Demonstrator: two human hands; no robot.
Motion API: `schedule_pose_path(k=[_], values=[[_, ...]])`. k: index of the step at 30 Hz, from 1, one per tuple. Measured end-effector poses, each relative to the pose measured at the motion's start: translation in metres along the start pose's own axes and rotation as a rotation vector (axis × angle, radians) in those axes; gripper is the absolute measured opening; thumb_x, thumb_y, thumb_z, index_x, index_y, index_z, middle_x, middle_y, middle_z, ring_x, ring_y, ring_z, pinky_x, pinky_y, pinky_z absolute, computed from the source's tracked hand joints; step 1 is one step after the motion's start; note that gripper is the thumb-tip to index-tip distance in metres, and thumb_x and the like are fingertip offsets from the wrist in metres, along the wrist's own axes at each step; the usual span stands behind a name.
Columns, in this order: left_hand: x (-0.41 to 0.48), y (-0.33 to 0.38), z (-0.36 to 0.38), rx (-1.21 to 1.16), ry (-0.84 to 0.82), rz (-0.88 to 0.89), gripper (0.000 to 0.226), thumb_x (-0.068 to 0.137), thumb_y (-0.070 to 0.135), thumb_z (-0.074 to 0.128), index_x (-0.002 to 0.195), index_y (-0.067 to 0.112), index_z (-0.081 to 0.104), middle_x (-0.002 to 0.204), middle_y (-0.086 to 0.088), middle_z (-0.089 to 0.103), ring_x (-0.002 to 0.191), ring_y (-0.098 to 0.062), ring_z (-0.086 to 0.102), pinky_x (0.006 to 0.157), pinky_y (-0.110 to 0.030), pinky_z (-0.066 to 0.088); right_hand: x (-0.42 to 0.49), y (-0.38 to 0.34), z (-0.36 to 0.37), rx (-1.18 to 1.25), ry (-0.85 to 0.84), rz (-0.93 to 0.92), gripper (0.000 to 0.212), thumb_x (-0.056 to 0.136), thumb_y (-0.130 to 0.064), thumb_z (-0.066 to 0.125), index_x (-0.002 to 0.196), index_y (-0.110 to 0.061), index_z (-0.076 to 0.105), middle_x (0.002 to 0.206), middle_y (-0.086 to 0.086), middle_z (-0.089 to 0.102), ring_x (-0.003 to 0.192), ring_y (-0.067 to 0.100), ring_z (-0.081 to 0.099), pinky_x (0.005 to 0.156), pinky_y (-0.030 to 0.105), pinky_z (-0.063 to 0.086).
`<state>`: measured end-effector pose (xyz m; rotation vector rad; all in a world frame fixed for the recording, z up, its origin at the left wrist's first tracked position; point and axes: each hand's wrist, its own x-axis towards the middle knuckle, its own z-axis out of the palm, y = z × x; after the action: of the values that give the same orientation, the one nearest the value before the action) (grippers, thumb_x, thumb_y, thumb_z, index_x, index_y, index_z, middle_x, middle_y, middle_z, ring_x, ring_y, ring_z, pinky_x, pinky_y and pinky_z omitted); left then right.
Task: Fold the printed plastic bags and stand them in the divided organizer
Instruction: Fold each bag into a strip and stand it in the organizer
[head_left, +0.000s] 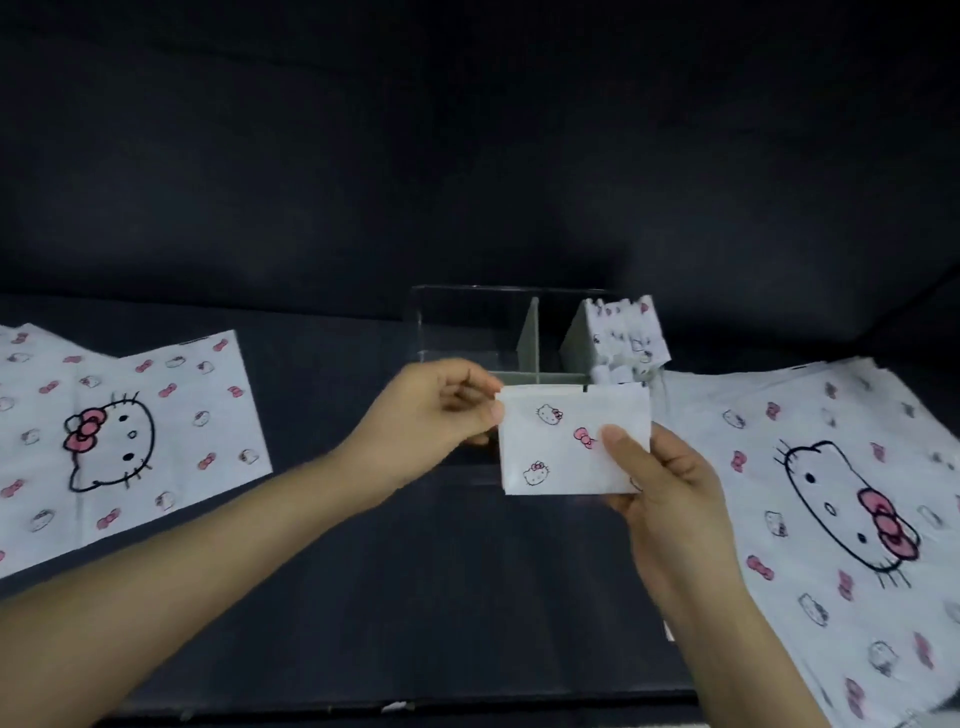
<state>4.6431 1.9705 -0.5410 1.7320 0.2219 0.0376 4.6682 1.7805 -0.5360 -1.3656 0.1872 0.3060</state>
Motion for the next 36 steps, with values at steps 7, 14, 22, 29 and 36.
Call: schedule_pose_path(k=[7,14,22,29,36], values=[[0.069,-0.002,0.079,0.855,-0.138,0.414,0.037,0.1,0.018,0.044,0.134,0.027,0.055,0.118,0.001,0.054,0.111,-0.018,0.042,0.096,-0.024,0.033,0.027,-0.032,-0.079,-0.443,0.405,-0.436,0.026,0.089,-0.012,0.06,0.063,-0.013,0.06,0.058,0.011,0.054,0.054,0.011,0.042,0.053,0.023,0.036],[0.075,-0.018,0.097,0.815,-0.151,0.412,0.039,0.099,0.011,0.045,0.133,0.026,0.056,0.099,0.005,0.047,0.098,-0.02,0.043,0.089,-0.029,0.038,0.073,-0.028,-0.068,-0.905,0.366,-0.629,0.016,0.09,-0.014,0.056,0.075,-0.018,0.059,0.048,-0.003,0.047,0.042,0.012,0.035,0.045,0.018,0.029],[0.074,-0.025,0.101,0.713,-0.121,0.364,0.037,0.098,0.015,0.049,0.133,0.027,0.056,0.109,0.008,0.057,0.103,-0.019,0.046,0.091,-0.021,0.033,0.099,-0.003,-0.047,-1.181,0.238,-0.763,0.025,0.096,-0.016,0.051,0.105,0.0,0.068,0.059,0.016,0.062,0.053,0.035,0.055,0.055,0.029,0.035],[0.072,-0.033,0.102,0.56,-0.07,0.267,0.036,0.099,0.027,0.048,0.134,0.028,0.053,0.121,0.007,0.058,0.114,-0.015,0.045,0.098,-0.024,0.033,0.101,0.009,-0.05,-1.276,0.126,-0.61,0.035,0.102,-0.025,0.039,0.117,-0.003,0.062,0.078,0.017,0.068,0.073,0.038,0.061,0.062,0.034,0.036],[0.072,-0.035,0.106,0.511,-0.055,0.252,0.037,0.098,0.029,0.05,0.135,0.029,0.052,0.131,0.007,0.056,0.124,-0.015,0.043,0.104,-0.034,0.036,0.093,0.023,-0.05,-1.387,0.112,-0.505,0.044,0.104,-0.032,0.024,0.109,-0.01,0.061,0.074,0.007,0.063,0.068,0.026,0.054,0.06,0.031,0.03]])
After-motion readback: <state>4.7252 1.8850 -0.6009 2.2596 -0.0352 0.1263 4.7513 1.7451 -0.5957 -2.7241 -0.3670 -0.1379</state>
